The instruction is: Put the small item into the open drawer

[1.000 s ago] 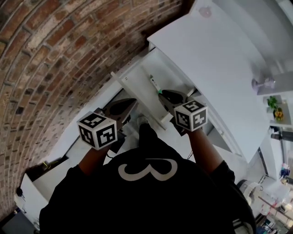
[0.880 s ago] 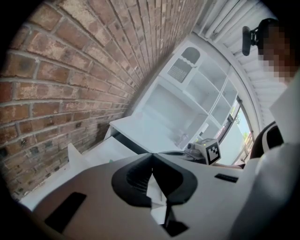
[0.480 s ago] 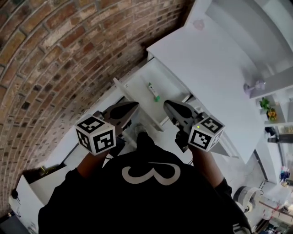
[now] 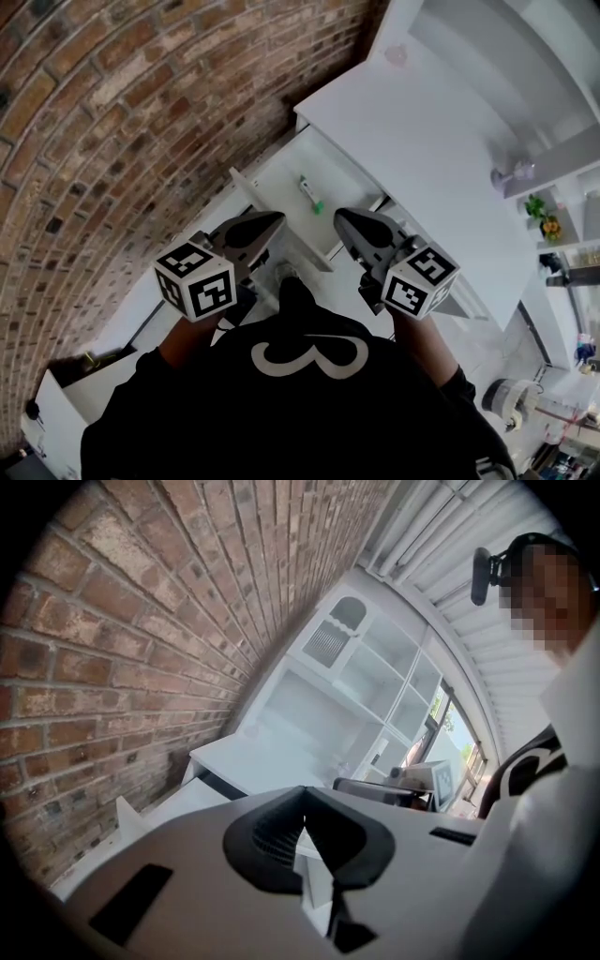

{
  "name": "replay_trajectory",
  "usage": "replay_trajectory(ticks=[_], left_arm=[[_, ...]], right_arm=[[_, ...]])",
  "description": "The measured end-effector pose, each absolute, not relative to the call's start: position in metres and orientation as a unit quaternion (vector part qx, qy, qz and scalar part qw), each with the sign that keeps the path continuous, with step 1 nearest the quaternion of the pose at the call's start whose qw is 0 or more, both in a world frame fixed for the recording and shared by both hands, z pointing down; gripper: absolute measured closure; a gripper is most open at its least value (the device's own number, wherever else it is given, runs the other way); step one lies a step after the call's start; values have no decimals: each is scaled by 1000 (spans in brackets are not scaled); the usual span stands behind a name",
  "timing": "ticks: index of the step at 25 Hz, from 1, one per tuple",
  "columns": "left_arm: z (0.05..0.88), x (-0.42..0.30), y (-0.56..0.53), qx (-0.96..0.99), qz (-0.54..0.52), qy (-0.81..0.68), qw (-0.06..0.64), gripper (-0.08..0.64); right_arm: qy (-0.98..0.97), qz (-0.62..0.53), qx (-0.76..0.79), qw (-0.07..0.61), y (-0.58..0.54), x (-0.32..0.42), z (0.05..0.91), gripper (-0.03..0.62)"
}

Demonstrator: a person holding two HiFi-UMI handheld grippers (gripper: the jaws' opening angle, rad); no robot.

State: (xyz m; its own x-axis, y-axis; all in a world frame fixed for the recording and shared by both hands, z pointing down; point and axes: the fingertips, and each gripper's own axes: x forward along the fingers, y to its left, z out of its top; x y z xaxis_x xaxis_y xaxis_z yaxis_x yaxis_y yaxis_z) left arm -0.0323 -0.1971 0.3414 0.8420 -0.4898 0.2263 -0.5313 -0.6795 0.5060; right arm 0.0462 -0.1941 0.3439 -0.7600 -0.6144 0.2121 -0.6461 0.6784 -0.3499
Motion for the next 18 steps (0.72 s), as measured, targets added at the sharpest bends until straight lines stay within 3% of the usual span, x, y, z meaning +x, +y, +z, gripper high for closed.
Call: replay_trajectory(ticks=[18], left_arm=[[351, -26, -220, 916, 56, -275, 287, 558]], right_arm=[[-908, 217, 352, 63, -210, 48, 354, 583]])
